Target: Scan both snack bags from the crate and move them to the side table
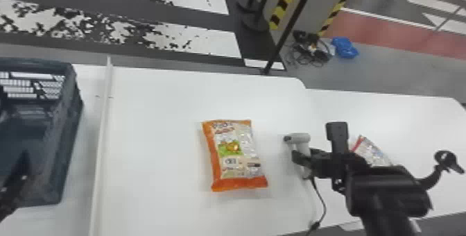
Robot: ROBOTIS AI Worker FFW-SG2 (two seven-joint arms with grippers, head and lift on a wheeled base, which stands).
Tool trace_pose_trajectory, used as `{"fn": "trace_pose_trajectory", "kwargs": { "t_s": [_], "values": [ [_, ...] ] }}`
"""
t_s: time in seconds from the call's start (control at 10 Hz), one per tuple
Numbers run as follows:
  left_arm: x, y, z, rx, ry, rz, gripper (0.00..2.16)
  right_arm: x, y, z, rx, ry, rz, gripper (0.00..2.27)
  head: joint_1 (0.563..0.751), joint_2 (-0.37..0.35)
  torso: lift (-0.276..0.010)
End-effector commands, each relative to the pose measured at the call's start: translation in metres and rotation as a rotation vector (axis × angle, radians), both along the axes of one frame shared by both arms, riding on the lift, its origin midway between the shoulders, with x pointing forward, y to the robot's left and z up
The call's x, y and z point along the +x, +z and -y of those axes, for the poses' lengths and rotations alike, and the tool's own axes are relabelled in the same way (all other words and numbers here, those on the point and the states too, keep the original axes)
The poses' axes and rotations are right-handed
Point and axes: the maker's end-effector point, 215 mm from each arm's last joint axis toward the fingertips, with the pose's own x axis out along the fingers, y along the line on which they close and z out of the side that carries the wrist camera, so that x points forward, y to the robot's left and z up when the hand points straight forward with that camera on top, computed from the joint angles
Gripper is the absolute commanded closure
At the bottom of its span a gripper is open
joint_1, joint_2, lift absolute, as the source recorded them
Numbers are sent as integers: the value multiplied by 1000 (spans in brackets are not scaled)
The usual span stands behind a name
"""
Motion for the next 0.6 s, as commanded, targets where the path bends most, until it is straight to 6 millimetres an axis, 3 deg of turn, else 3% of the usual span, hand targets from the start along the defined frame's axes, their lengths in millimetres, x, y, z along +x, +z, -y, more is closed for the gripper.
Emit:
{"fn": "trace_pose_trajectory", "kwargs": {
  "t_s": [0.0,0.3,0.5],
  "values": [
    [0,0,0,-1,1,0,124,-2,11,2,10,-13,24,70,695,-349,-75],
    [0,-2,0,-3,4,-3,124,-23,50,-4,71,-47,66,56,695,-350,-75],
    [0,-3,0,-2,4,-5,124,-33,71,-39,245,-25,83,73,695,-348,-75]
  ]
}}
